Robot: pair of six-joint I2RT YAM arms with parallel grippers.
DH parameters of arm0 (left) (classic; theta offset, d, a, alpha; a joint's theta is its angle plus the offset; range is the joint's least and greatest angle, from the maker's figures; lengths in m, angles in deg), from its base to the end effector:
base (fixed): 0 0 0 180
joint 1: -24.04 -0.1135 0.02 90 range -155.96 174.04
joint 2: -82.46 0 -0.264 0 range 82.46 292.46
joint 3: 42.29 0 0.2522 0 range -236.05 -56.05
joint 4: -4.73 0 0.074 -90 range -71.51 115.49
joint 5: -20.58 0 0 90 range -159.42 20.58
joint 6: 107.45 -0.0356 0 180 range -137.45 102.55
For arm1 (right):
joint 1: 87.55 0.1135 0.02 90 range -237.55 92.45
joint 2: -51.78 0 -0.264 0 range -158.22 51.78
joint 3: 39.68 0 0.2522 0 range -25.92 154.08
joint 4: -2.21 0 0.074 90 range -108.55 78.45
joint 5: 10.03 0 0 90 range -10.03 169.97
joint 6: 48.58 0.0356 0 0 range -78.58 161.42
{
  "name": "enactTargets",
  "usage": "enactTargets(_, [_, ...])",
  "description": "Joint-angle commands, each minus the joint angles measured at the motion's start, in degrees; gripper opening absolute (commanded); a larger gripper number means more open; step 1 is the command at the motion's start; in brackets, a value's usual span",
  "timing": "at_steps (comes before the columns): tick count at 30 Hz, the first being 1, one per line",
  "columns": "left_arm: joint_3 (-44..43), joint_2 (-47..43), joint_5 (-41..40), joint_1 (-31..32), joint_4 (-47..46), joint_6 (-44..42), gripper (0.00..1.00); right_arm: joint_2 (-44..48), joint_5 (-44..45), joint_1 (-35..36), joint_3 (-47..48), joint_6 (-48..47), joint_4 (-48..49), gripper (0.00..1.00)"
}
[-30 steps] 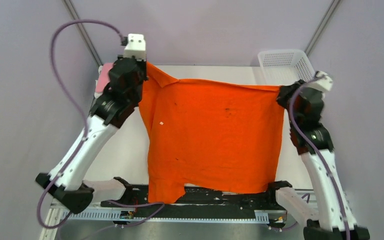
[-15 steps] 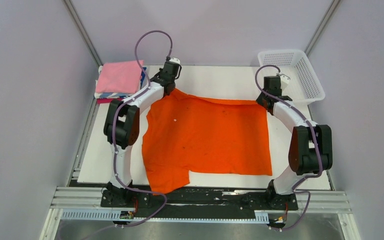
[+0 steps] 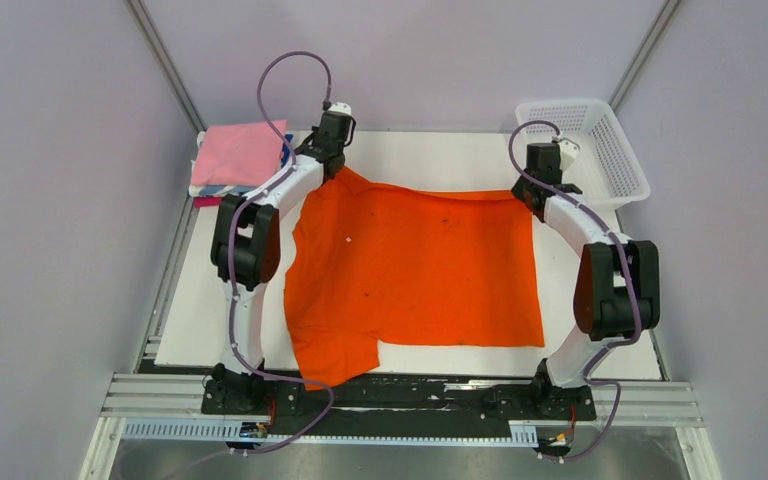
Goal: Fold and stack the t-shirts
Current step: Flatten out the tshirt
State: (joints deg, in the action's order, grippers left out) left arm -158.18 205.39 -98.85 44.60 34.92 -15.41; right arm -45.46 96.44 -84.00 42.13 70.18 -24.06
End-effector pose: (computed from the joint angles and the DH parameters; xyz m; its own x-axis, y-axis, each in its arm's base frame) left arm 0.4719 -0.1583 0.2406 -0.5640 0.1784 -0.8063 -0.0806 0.9598 0.2687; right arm 0.3770 0.0133 0.2364 -0.5090 0.4307 -0.7453 0.4526 0.8704 0.1939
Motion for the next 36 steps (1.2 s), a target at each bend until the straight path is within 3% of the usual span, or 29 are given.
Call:
enactTargets(1, [-5.21,3.71,1.73,-0.70,-1.21,2.97,0.01,-2.45,2.08,-0.37,3.65,-0.86,2.14,0.03])
enactTargets(7, [-14.16,11.16,3.88,-1.30,0.90,4.17,0.08,-6.28,4.64,-0.39,8.05,-1.13,1.79,0.09])
enactTargets(9, [-20.15,13.92,4.16,-1.52,3.27,4.64,0.29,-7.25,4.60,-0.39,9.92,-1.48,1.41,0.19])
enactTargets(10, [-21.50,14.66,4.23,-1.62,5.15,4.97,0.53,-7.54,4.25,-0.38,10.82,-1.53,1.06,0.24])
enactTargets(11, [-23.92,15.77,4.43,-1.69,6.14,5.11,0.66,-7.65,3.68,-0.30,11.43,-1.59,0.86,0.30])
enactTargets(12, [-24.62,15.98,4.67,-1.73,7.45,5.26,0.86,-7.58,2.86,-0.30,11.78,-1.59,0.69,0.34])
enactTargets(14, [-24.62,15.26,5.70,-1.73,7.87,5.78,0.98,-7.12,2.08,0.01,11.85,-1.93,0.65,0.46])
enactTargets(19, [-17.78,8.13,10.66,-1.70,8.02,10.52,1.00,-5.43,-2.30,1.43,10.72,-4.05,0.65,0.61])
enactTargets(20, [-16.49,5.83,11.57,-1.71,8.19,11.71,1.00,-4.68,-3.68,1.81,10.27,-4.20,0.58,0.69])
enactTargets(22, [-11.93,2.38,14.79,-1.74,7.99,15.39,1.00,-3.31,-7.12,2.67,8.99,-4.16,0.56,0.98])
enactTargets(30, [6.07,-6.42,28.31,-1.75,1.48,28.32,1.00,0.55,-15.50,5.69,0.33,-1.54,0.55,1.00])
enactTargets(36, [6.70,-3.09,32.90,-1.75,-0.61,33.45,1.00,0.63,-18.91,6.20,-5.55,-0.27,0.56,1.00])
